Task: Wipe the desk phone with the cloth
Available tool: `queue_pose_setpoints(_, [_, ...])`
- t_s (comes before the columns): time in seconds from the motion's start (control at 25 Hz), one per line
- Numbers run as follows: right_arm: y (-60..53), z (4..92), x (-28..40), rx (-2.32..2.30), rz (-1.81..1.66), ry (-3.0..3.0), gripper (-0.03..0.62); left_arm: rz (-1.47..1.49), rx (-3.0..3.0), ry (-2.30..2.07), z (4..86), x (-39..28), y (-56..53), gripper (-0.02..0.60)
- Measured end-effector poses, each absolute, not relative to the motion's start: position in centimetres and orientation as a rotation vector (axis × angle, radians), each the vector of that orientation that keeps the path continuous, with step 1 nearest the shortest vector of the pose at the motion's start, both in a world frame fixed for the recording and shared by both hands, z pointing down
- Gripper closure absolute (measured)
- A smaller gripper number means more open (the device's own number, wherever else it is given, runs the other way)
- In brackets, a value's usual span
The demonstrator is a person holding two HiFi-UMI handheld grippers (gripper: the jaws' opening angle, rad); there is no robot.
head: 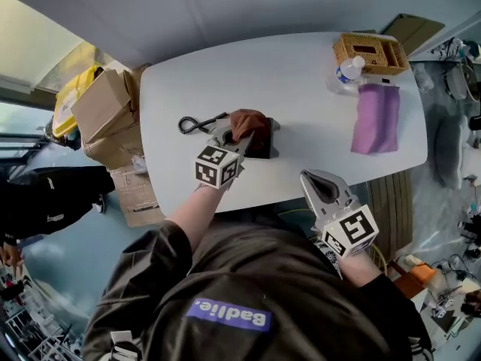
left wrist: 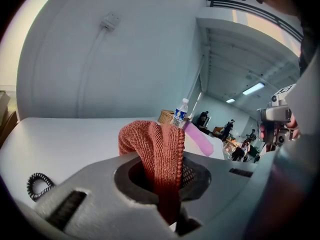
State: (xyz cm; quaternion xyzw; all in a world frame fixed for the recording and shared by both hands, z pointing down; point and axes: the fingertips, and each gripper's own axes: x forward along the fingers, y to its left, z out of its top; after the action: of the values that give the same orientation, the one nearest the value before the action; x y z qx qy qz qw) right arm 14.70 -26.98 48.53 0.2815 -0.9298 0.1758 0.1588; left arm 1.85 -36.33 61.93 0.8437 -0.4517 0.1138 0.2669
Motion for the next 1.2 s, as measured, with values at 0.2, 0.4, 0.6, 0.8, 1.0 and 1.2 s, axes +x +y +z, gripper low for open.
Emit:
queue_pose_setpoints(0.2, [-27.1, 49.0, 17.4, 0.859, 0.518, -2.627, 0.568, 0.396, 2.256, -1.242, 64.2, 0.4, -36.4, 0.549])
queue_pose_setpoints(0.4, [-26.9, 49.8, 17.8, 0.87, 0.54, -2.597, 0.568, 0.397, 2.217, -1.28, 65.6, -2.2, -36.5, 0.549])
queue_pose_setpoints(0.6, [-27.0, 49.8, 16.1, 0.848, 0.533, -2.59, 0.568, 0.355, 2.16, -1.32, 67.0, -5.0, -36.4, 0.549])
queue_pose_setpoints(0.8, [-27.0, 49.4, 14.1, 0.82, 0.51, -2.589, 0.568, 0.336, 2.124, -1.347, 68.0, -7.2, -36.1, 0.549])
queue_pose_setpoints(1.0, [-27.3, 48.2, 12.0, 0.789, 0.471, -2.616, 0.568, 0.342, 2.044, -1.384, 69.0, -9.6, -35.3, 0.549])
queue_pose_setpoints(1.2, [-27.6, 46.3, 10.1, 0.754, 0.43, -2.682, 0.568, 0.274, 2.052, -1.395, 65.4, -9.4, -33.2, 0.549])
